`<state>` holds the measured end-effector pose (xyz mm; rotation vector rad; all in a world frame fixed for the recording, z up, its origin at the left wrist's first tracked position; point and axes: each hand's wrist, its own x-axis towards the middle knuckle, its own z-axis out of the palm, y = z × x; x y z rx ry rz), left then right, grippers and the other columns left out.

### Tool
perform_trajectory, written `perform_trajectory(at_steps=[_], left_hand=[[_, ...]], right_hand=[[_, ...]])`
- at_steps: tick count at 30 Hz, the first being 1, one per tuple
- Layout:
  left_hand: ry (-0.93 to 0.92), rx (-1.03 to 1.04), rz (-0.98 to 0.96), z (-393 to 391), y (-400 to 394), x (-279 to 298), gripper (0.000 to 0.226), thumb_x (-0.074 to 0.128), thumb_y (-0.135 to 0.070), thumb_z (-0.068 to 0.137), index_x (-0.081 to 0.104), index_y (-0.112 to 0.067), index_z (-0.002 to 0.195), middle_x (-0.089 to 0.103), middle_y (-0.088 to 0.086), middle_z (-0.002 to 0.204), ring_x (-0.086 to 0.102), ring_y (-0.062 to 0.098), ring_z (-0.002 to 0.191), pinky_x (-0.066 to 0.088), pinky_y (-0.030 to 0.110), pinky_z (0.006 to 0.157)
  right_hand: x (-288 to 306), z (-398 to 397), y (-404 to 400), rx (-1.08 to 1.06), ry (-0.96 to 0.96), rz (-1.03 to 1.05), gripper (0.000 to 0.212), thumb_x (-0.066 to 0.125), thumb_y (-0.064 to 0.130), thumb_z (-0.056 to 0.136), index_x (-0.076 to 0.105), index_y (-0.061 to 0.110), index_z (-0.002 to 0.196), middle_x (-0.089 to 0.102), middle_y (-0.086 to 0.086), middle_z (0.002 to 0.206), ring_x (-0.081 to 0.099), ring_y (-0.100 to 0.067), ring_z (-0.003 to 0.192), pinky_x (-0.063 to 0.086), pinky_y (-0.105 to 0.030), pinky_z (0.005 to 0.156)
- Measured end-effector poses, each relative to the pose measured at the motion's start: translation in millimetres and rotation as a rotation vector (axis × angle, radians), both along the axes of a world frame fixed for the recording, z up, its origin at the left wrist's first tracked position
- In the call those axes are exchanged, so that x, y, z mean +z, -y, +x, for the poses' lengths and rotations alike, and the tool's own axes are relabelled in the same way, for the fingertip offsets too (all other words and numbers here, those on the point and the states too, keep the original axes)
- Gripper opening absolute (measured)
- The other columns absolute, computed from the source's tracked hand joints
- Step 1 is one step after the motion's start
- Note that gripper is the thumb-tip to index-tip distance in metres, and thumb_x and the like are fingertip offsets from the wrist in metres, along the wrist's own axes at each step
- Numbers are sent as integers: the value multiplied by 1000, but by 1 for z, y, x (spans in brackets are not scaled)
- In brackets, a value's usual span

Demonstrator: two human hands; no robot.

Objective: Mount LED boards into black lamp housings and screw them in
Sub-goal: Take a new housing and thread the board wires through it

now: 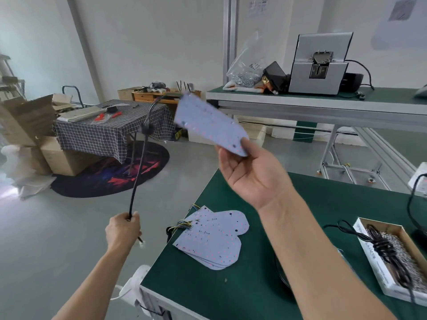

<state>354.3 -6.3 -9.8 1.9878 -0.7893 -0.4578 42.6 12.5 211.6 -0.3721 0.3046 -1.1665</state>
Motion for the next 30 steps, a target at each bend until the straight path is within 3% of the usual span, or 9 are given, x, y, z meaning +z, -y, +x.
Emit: perform_trajectory(at_steps=[4, 9, 12, 15, 19, 24, 27, 30], left_hand=[[34, -1, -5, 7, -4, 20, 43, 55, -36, 101, 70, -8, 71, 70, 7, 56, 71, 34, 76, 58, 47, 85], [282, -171, -89, -15, -4, 72, 52, 44, -44, 108, 77, -11, 84, 70, 14, 69, 66, 40, 85, 49, 46, 85], [295, -260, -210, -52, -6, 113, 55, 41, -50, 108, 74, -21, 74, 66, 5, 56, 67, 31, 70, 49, 41, 76], [147, -382, -373, -100, -9, 145, 59, 43, -54, 106, 71, -17, 70, 61, 6, 49, 61, 23, 48, 53, 39, 67], [42, -575, -479, -168, -23, 169, 59, 44, -55, 106, 69, -14, 72, 57, 6, 48, 55, 22, 42, 53, 41, 57], [33, -745, -412, -236, -33, 162, 58, 42, -53, 107, 67, -15, 73, 56, 5, 45, 54, 18, 41, 47, 25, 48], [98, -779, -349, -271, -29, 152, 54, 42, -49, 108, 66, -17, 71, 58, 5, 49, 60, 30, 53, 51, 36, 55], [176, -818, -317, -295, -23, 139, 52, 43, -47, 109, 63, -19, 70, 53, -5, 50, 57, 25, 53, 49, 37, 60]], right_hand=[[26, -45, -7, -122, 38, -86, 28, 44, 14, 109, 66, -2, 113, 76, -21, 94, 76, -30, 83, 64, -30, 60], [32, -113, -22, -323, -48, -124, 29, 44, 16, 110, 65, 1, 122, 77, -16, 111, 78, -26, 98, 63, -27, 66], [19, -151, -34, -441, -119, -101, 31, 40, 21, 112, 64, 5, 123, 78, -11, 115, 77, -21, 104, 62, -24, 68], [-7, -175, -53, -541, -237, -3, 29, 40, 25, 113, 64, 9, 114, 80, -6, 105, 77, -15, 101, 61, -21, 65], [-49, -193, -80, -611, -232, 148, 25, 47, 25, 110, 65, 11, 120, 79, -2, 101, 78, -11, 94, 60, -18, 64], [-97, -194, -116, -715, -160, 249, 20, 50, 25, 109, 66, 12, 111, 78, 0, 92, 77, -9, 83, 58, -18, 61], [-125, -192, -128, -784, -137, 336, 23, 48, 26, 110, 65, 12, 106, 79, 0, 86, 76, -9, 79, 59, -17, 60], [-149, -192, -133, -818, -109, 448, 26, 45, 26, 111, 60, 9, 99, 78, 0, 73, 76, -9, 65, 57, -16, 52]])
